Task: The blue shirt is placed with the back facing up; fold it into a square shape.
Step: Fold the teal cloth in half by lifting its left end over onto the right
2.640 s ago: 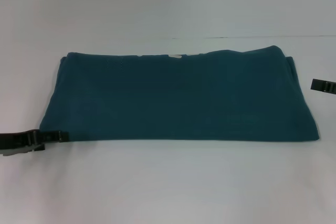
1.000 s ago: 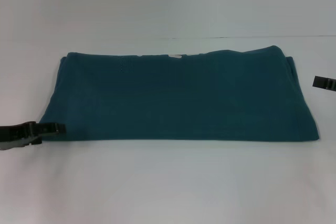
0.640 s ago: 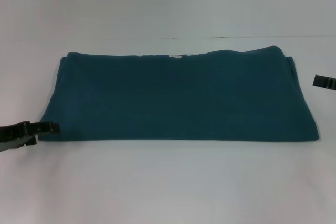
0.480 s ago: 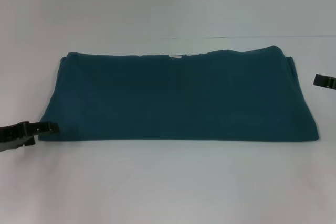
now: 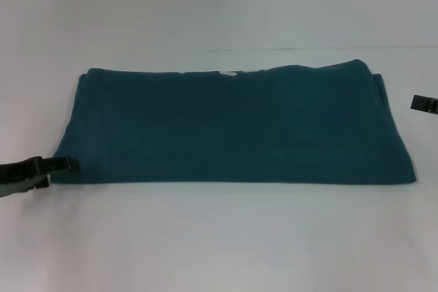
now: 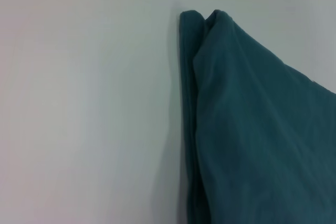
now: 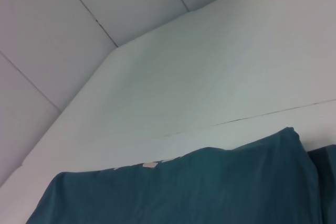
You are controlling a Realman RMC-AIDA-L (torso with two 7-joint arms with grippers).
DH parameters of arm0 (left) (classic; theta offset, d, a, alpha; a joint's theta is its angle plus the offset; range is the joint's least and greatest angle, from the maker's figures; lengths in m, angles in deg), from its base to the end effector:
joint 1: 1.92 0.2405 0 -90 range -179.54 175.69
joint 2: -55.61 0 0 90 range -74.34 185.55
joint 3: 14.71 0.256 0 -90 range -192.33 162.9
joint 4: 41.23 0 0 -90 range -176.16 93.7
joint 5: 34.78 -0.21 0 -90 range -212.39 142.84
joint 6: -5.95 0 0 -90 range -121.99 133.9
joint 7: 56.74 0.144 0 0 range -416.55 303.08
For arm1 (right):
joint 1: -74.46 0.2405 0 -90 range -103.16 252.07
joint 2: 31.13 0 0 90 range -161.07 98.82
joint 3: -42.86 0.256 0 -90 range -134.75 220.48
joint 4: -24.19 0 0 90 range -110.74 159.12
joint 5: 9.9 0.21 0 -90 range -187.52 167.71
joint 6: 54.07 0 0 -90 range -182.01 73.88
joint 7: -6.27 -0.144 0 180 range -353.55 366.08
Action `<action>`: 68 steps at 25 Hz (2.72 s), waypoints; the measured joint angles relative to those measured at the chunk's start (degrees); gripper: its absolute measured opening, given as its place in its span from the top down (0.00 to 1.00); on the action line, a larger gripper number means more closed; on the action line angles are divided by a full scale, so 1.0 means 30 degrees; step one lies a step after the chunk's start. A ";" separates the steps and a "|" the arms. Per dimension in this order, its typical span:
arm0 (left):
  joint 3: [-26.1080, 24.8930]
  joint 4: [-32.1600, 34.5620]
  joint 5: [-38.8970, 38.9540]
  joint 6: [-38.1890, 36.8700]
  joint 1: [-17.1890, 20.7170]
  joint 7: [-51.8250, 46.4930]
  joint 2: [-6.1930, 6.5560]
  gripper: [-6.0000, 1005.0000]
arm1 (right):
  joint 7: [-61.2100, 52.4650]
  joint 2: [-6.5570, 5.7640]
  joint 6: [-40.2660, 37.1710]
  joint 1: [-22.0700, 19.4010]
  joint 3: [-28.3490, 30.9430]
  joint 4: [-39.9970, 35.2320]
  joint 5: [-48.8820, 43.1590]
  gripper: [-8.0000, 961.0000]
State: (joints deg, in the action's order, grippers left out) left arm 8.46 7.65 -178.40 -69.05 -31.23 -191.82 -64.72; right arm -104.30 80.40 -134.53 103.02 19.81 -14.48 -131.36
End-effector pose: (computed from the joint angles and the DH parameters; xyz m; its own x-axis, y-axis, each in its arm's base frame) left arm -0.3510 0.3349 0.0479 0.0808 0.8400 0.5366 0.9862 0.0108 -0.1654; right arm 0.3373 0.3498 0.0940 0.3562 -0.6510 -0.6703 -0.9238 -0.3531 -0.1479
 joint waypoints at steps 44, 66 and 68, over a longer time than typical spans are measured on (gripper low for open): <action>0.0065 -0.0445 0.0534 0.0466 -0.0393 0.0265 -0.0029 0.18 | 0.0001 0.0000 0.0047 -0.0175 0.0243 0.0000 -0.0002 0.05; 0.0359 -0.0506 0.0308 0.1301 -0.0305 0.0178 -0.0087 0.92 | 0.0000 0.0015 -0.0038 -0.0204 0.0244 0.0000 -0.0001 0.05; 0.0360 -0.0504 0.0302 0.1301 -0.0280 0.0232 -0.0088 0.95 | 0.0002 0.0047 0.0016 -0.0205 0.0243 0.0000 -0.0003 0.05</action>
State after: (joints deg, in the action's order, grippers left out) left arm 9.54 6.13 -177.50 -65.14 -32.07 -191.13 -64.98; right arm -104.29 80.54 -134.49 102.40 20.54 -14.48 -131.37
